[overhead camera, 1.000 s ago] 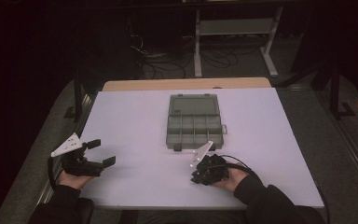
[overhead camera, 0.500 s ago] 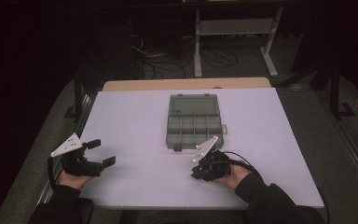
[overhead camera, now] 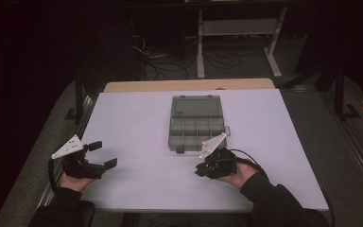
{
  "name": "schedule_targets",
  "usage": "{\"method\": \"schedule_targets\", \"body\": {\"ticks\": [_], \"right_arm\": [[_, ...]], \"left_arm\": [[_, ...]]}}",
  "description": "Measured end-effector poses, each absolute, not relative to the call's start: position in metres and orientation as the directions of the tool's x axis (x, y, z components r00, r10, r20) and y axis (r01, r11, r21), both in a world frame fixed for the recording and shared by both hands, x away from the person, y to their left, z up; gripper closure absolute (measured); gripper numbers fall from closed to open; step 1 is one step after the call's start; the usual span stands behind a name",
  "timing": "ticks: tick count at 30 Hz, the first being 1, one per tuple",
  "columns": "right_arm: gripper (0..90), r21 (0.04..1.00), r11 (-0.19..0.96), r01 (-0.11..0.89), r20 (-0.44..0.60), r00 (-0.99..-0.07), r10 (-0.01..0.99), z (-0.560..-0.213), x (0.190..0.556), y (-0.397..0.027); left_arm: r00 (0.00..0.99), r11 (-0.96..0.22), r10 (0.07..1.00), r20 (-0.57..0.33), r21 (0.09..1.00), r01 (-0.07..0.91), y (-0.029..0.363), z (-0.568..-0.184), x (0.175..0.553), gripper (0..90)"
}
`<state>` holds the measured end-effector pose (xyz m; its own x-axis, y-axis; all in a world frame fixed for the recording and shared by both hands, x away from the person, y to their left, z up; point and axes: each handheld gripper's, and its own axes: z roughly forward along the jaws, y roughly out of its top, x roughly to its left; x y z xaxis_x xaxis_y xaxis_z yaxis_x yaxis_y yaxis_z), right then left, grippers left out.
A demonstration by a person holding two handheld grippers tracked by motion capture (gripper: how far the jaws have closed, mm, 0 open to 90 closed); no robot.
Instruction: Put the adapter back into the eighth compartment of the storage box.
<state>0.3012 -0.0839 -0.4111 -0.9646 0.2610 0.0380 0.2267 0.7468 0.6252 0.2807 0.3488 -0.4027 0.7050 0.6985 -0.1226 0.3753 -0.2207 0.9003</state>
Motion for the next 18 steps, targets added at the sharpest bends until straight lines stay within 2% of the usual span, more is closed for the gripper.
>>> {"method": "schedule_targets", "body": {"ticks": [18], "right_arm": [[74.9,0.680,0.691,0.246,0.019,-0.948,0.319,-0.387,0.318,-0.106]], "left_arm": [[0.702,-0.216,0.701,-0.126,0.901,0.376,0.349,-0.403,0.281,0.0]]}}
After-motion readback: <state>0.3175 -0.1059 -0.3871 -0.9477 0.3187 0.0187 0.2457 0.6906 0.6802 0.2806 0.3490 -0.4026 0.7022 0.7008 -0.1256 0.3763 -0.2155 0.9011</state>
